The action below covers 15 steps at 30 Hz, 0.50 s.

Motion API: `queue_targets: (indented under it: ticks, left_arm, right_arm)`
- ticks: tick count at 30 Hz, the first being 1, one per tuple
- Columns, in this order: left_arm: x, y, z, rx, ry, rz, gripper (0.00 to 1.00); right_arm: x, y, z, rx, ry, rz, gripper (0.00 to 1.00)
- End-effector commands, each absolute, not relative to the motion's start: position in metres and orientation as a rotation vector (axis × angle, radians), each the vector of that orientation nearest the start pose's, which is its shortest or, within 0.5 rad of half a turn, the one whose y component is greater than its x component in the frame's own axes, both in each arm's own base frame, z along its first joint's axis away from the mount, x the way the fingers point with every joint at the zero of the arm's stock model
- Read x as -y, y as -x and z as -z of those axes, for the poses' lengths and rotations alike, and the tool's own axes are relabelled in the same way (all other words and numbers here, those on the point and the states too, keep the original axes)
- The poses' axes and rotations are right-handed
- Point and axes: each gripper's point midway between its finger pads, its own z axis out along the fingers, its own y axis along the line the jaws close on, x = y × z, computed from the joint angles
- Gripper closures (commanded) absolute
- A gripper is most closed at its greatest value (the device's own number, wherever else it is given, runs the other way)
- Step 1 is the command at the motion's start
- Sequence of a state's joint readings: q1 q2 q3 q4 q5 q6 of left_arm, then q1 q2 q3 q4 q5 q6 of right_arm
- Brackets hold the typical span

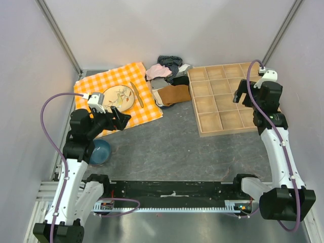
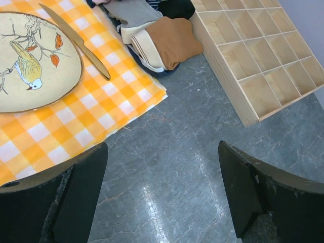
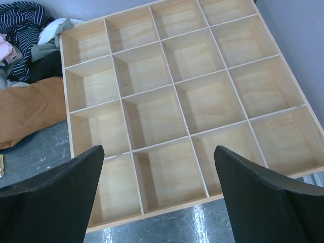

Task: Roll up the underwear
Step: Pick up the underwear from the center of the board.

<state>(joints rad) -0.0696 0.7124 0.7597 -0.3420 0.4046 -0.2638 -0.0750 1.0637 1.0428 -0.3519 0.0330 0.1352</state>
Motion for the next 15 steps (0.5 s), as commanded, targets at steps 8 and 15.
queue_targets:
  ticks: [8,15]
  left_arm:
    - [0.11,-0.263,-0.275,-1.8,-0.2,0.664,0.05]
    - [0.112,-0.263,-0.271,-1.807,-0.209,0.673,0.05]
  right_arm:
    - [-0.049,-0.386,-0.285,-1.873,0.331,-0.218,0.02]
    - [-0.167,-0.39,-0.238,-1.917,0.992,-0.288,0.02]
